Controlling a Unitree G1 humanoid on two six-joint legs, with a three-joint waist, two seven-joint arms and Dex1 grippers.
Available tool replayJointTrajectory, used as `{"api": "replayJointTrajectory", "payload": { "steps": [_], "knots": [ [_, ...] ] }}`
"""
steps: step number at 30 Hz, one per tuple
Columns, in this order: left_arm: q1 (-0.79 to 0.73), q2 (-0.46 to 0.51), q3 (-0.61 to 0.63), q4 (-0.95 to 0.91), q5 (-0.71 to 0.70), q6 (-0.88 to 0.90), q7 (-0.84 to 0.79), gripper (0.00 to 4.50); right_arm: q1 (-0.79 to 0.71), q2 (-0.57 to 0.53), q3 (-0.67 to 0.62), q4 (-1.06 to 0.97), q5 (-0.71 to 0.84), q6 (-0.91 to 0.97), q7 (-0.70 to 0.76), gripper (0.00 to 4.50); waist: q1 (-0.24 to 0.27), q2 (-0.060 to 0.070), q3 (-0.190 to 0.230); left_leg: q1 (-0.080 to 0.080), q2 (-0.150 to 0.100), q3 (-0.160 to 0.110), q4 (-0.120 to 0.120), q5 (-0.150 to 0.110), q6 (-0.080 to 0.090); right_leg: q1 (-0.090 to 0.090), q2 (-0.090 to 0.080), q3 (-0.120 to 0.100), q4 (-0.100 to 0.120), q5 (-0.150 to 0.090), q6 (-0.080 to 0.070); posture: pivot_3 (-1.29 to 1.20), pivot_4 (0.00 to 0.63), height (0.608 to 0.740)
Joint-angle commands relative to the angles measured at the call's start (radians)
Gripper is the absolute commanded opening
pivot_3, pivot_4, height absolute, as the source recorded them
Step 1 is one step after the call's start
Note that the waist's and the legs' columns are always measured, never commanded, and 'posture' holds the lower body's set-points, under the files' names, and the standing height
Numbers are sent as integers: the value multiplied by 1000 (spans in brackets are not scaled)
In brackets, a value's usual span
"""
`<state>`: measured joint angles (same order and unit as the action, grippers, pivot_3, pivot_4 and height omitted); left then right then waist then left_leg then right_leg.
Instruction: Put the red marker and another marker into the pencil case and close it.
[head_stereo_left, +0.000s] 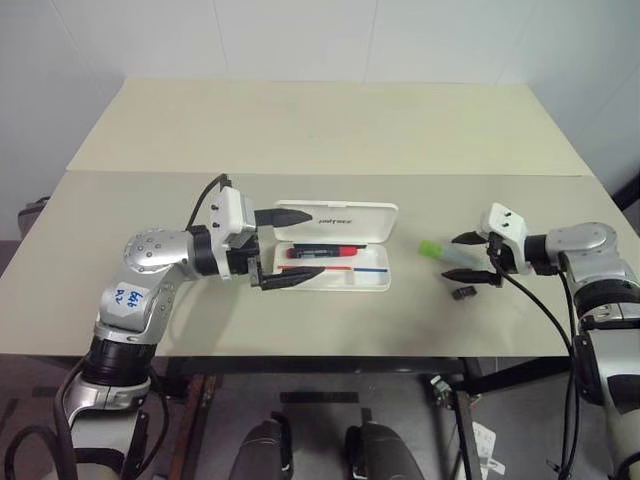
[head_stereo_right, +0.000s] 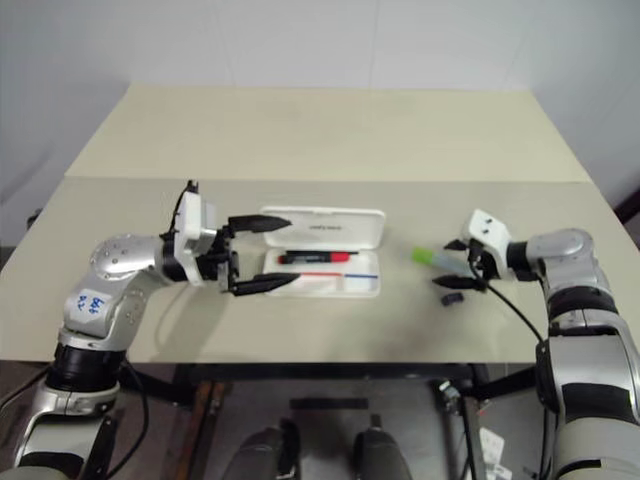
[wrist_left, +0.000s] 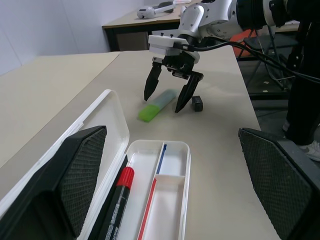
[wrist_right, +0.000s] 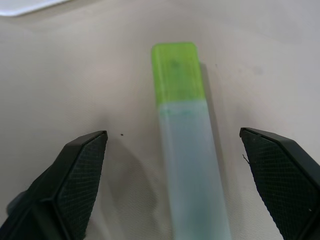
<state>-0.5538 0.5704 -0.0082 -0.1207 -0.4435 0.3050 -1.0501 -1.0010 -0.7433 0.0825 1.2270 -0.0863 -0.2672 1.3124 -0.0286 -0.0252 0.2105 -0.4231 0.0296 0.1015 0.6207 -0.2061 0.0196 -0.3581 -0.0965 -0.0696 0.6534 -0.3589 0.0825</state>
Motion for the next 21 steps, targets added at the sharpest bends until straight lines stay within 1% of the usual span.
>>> {"api": "replayJointTrajectory", "payload": {
  "steps": [1, 2, 9, 10, 18, 21],
  "knots": [
    [5, 16, 16, -51, -5, -20, -2, 4500, -24, -4, 3, 11, -16, -4, -5, 4083, 0, 0, 0, 0, 0, 0, 0, 0, 0, 0, 0, 0, 0, 0, 0, 0, 150, 740],
    [6, 18, 16, -53, -5, -20, -2, 4500, -25, -2, 2, 14, -19, 2, -1, 3842, 0, 0, 0, 0, 0, 0, 0, 0, 0, 0, 0, 0, 0, 0, 0, 0, 150, 740],
    [2, 30, 19, -56, -1, -25, 0, 4500, -33, 3, 11, 24, -45, 13, 21, 1321, -1, 0, 0, 1, 0, 1, 0, 0, 0, 1, 0, 1, 1, 0, 0, 0, 150, 740],
    [1, 33, 18, -56, 2, -28, 0, 4500, -32, 4, 12, 24, -48, 11, 21, 1075, 0, 0, 0, 1, 0, 0, 0, 0, 0, 1, 0, 1, 0, 0, 0, 0, 150, 740],
    [-1, 54, 15, -48, 3, -42, -12, 4500, -27, 12, 6, 16, -55, -14, -9, 1086, -1, 0, 0, 1, 0, 1, 0, 0, 0, 1, 0, 1, 0, 0, 0, 0, 150, 740],
    [31, 95, 37, -68, -37, -10, -55, 4500, -31, 12, -9, -2, -36, -29, 14, 1086, -3, 0, 0, 1, 0, 1, 0, 0, 0, 0, 0, 2, 1, 0, 0, 0, 150, 740]
  ]
}}
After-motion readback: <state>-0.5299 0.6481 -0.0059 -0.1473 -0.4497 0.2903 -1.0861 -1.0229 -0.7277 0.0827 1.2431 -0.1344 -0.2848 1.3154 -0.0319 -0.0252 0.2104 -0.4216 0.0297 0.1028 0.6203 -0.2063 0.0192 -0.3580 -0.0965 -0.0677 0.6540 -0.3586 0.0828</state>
